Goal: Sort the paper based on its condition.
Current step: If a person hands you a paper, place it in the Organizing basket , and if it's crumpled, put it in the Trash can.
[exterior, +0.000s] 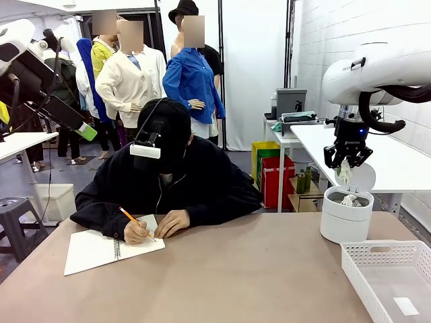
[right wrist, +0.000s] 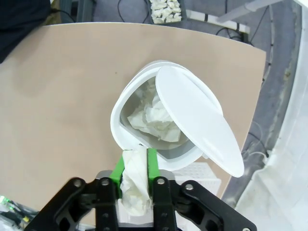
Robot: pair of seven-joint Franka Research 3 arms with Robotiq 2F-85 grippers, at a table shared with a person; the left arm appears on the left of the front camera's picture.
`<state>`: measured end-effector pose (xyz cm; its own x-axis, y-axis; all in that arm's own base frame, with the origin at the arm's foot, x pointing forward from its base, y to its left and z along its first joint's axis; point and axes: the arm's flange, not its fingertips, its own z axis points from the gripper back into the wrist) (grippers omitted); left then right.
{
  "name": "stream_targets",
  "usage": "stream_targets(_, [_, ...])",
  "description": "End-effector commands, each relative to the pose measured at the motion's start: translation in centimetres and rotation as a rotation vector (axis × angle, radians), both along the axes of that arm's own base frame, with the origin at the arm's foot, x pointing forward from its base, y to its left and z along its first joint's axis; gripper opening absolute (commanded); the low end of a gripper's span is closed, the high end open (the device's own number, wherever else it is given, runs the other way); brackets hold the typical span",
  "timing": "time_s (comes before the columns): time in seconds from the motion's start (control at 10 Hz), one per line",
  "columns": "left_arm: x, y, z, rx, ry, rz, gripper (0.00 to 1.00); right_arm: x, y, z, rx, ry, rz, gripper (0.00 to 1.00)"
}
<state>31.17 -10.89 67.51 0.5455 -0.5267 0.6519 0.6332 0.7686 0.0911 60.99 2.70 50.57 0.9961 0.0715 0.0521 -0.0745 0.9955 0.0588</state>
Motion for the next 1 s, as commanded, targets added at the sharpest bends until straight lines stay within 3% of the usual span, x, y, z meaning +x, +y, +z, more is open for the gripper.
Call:
stream_targets(0.0, [0.0,0.1,0.1,-0.004,-0.001,0.001,1.00,-0.1,-0.1,0.1,-0.002,0.001,-0.015,0.57])
stream_targets(0.2, [0.0,0.1,0.1,-0.004,-0.001,0.001,1.00,-0.2,-0.1,0.1,-0.004,0.008,-0.020,0.93])
stream_targets(0.3, [0.0,0.1,0.1,-0.004,-0.001,0.001,1.00,-0.2,-0.1,0.1,-0.004,0.010,-0.018,1.00])
stream_targets(0.6, [0.0,0.1,0.1,-0.004,-0.001,0.001,1.00,-0.4,-0.1,0.1,-0.015,0.008,-0.020,1.00])
stream_targets(0.9, [0.0,0.1,0.1,-0.004,-0.001,0.001,1.00,-1.9,0.9,1.1,0.038,0.023,0.065,1.00])
